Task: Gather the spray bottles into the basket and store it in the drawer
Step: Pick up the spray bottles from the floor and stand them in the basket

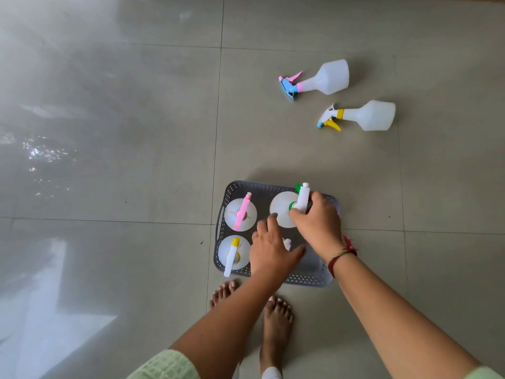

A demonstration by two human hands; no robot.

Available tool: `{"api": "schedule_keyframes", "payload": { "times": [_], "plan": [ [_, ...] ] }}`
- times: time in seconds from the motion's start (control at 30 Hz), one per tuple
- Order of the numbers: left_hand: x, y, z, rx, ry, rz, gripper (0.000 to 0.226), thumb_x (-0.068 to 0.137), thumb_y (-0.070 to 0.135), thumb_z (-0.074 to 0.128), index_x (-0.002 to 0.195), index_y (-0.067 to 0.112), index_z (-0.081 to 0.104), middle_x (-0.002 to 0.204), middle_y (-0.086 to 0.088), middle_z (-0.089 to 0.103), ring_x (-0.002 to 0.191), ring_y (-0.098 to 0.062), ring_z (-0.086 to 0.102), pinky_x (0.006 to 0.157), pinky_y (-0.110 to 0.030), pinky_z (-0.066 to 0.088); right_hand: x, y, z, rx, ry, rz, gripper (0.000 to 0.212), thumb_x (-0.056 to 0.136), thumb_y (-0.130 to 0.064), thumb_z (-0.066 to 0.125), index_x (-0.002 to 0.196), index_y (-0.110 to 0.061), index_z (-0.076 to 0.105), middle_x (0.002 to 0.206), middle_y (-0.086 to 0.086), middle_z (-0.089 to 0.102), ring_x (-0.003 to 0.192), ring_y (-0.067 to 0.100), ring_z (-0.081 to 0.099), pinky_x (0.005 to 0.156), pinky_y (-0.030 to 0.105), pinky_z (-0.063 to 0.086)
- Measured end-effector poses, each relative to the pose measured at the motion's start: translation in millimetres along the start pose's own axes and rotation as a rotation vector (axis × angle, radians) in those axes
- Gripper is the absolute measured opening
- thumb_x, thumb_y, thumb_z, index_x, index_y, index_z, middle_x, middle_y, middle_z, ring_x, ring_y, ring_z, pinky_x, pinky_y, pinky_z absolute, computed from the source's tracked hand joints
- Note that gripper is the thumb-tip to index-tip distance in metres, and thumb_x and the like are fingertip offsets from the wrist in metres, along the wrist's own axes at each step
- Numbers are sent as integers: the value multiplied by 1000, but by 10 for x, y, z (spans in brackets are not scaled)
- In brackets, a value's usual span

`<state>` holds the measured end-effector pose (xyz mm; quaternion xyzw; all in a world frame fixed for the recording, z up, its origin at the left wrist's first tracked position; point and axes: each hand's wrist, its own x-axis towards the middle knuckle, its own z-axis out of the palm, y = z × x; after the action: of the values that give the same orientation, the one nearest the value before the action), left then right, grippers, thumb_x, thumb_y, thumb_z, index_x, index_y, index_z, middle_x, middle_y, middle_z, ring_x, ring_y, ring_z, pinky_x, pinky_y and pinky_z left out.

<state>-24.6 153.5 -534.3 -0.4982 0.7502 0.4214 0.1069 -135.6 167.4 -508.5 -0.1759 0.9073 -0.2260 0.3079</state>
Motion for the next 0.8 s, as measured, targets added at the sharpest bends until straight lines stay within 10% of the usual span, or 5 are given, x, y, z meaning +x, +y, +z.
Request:
{"api": "schedule_keyframes", "payload": {
  "times": [0.17,0.67,0.8],
  "plan": [
    [-34,-185,91,277,-79,-27,82,78,43,66,141,19,18,113,-7,62,101,-31,64,77,-37,47,74,84,149,27,-59,61,41,80,-22,61,118,-8,56,107,14,70,97,32,66,80,37,54],
    [-42,-270,130,296,-118,-25,79,78,48,63,137,20,19,94,-6,67,84,-30,68,57,-31,43,174,290,435,-60,-221,173,33,83,-38,58,105,-14,53,104,8,68,83,26,60,66,29,43],
    [-49,-200,21,239,-114,-34,87,73,54,67,138,21,18,103,-5,67,92,-30,67,61,-32,43,137,200,336,-140,-252,192,54,78,-60,55,109,-16,53,109,6,67,100,30,63,87,41,49]
  ]
}}
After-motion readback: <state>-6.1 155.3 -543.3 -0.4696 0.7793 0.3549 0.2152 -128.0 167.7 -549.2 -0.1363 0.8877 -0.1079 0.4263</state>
